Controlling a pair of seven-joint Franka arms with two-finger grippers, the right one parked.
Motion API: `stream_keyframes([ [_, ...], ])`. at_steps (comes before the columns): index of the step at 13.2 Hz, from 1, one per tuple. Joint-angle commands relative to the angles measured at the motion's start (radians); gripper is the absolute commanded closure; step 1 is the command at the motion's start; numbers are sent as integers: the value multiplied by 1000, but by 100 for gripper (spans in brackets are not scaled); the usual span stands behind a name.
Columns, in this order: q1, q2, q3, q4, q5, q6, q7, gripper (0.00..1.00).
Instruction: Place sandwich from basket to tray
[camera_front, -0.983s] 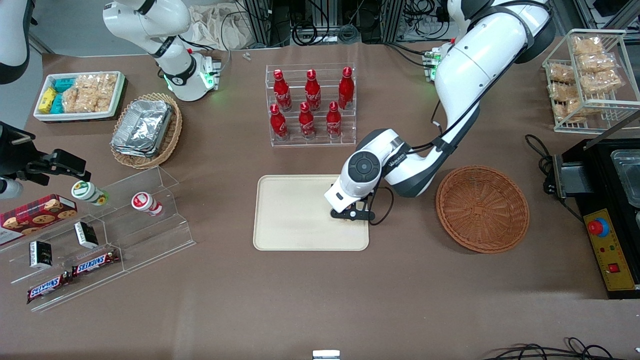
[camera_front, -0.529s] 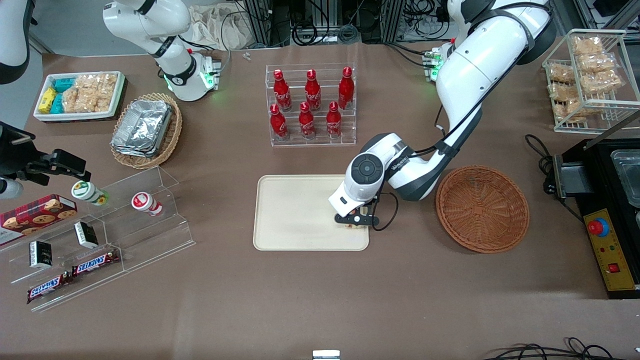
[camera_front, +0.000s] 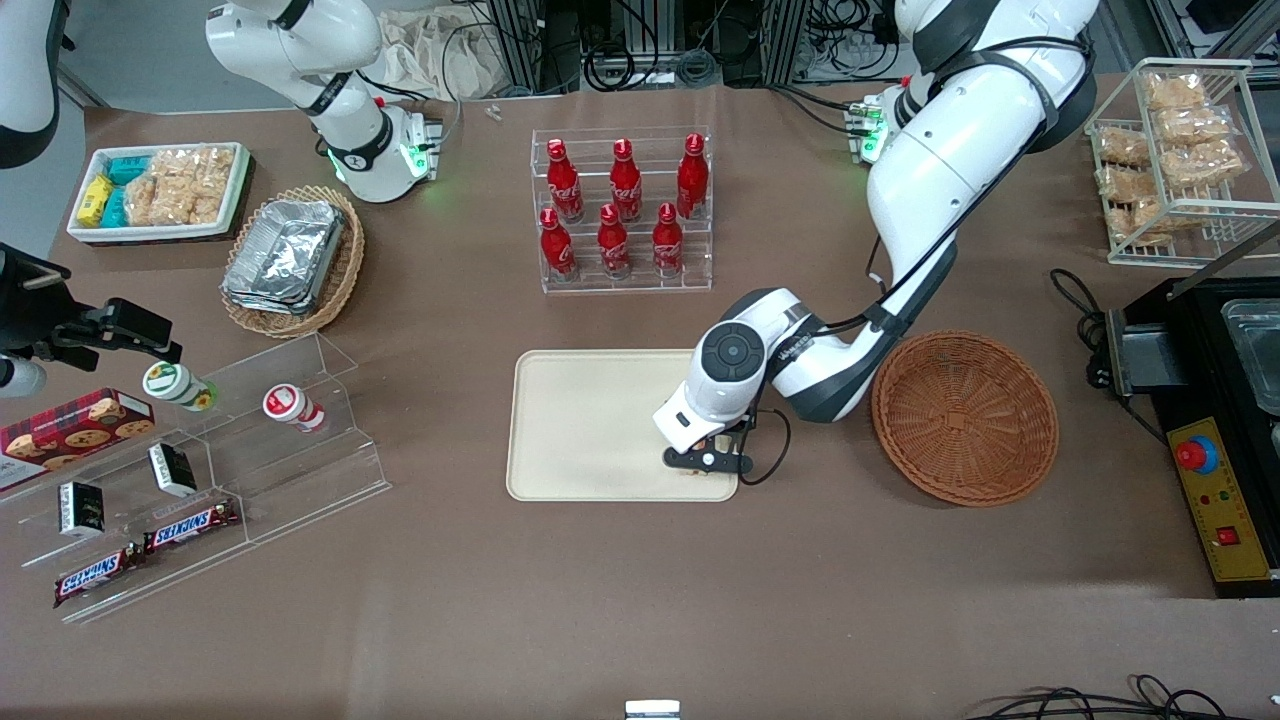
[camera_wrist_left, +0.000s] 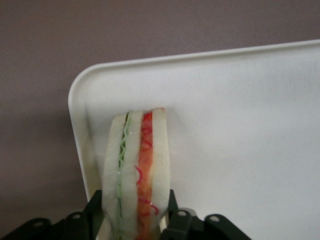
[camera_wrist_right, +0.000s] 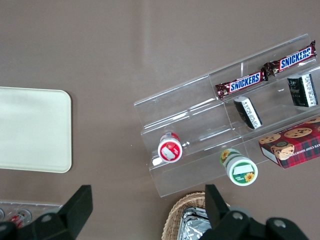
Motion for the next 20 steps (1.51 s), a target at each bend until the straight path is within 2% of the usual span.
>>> stream_keyframes([
  [1,-3,-21,-1,43,25,-8,-21,0],
  [3,14,-102,-4,55,-40,-93,-21,0],
  [5,15,-167,-3,141,-103,-292,-21,0],
  [7,17,-231,0,195,-111,-451,-38,0],
  [8,40,-275,5,190,-123,-474,-68,0],
  [10,155,-357,-1,135,-138,-468,-55,0],
  [12,241,-410,0,126,-185,-480,38,0],
  [15,374,-545,8,34,-290,-500,213,0],
  [16,397,-605,37,-7,-345,-508,305,0],
  [19,370,-807,265,-193,-517,-504,588,0],
  [20,365,-857,332,-240,-547,-505,693,0],
])
